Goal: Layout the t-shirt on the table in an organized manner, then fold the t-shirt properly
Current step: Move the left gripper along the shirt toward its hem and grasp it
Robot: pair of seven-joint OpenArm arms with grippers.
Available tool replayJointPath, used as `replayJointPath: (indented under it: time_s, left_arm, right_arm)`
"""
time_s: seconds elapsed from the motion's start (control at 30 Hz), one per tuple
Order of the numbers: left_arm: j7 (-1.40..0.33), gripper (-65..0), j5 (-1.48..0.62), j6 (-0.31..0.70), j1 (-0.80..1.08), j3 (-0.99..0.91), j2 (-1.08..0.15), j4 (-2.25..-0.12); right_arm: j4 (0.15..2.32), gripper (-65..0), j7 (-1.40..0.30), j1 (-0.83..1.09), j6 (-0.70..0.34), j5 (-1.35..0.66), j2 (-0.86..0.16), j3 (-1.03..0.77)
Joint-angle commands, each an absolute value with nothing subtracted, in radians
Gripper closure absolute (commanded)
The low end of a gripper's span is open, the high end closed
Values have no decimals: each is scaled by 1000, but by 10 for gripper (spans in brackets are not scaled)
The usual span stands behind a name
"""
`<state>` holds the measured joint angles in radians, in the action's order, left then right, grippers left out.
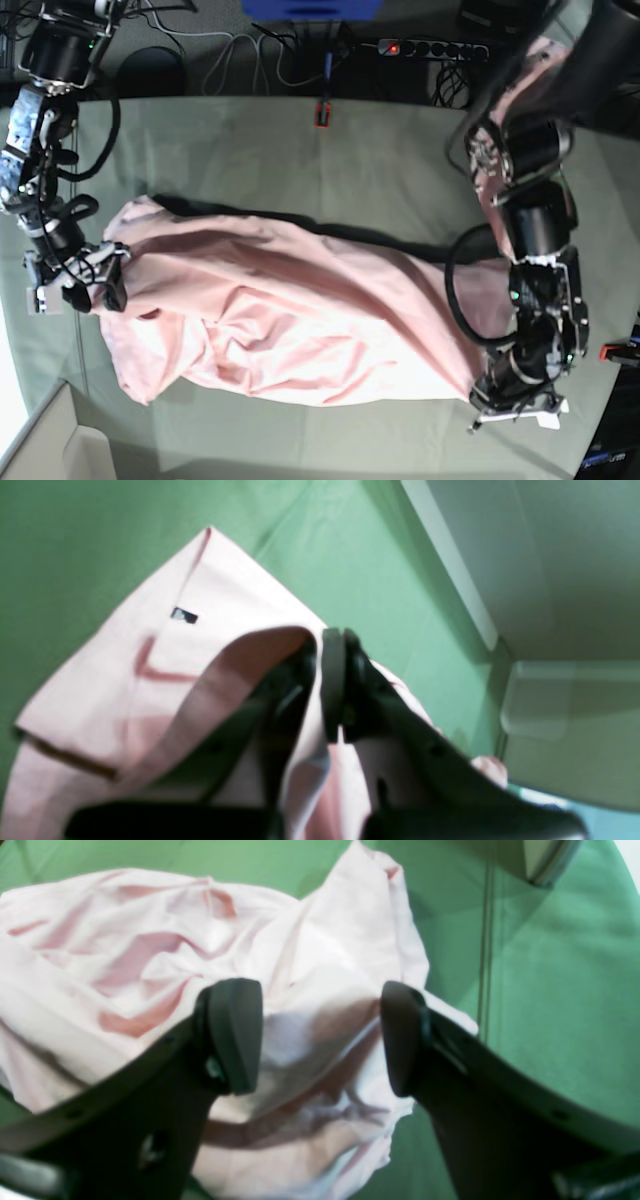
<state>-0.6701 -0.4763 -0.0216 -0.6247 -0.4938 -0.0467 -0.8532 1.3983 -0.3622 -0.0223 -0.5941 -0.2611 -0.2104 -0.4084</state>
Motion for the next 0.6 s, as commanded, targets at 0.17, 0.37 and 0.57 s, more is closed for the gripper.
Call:
replayJointPath:
  time_s: [0.17,0.37,0.57]
  left_arm:
    - [-656,-299,-492,-13,-648,-358,-97,-789]
    - [-653,-415,-498,-10,-513,-361,-119,-957]
    - [-650,-415,-498,-12,-266,-390,-156,-1224]
  right_arm:
    - [1419,-373,-337,-38,-596,-277,-225,-412]
    - [1419,-373,-337,-38,-596,-277,-220,-412]
    - [1415,-373,-337,-36,-596,-278,-219,-412]
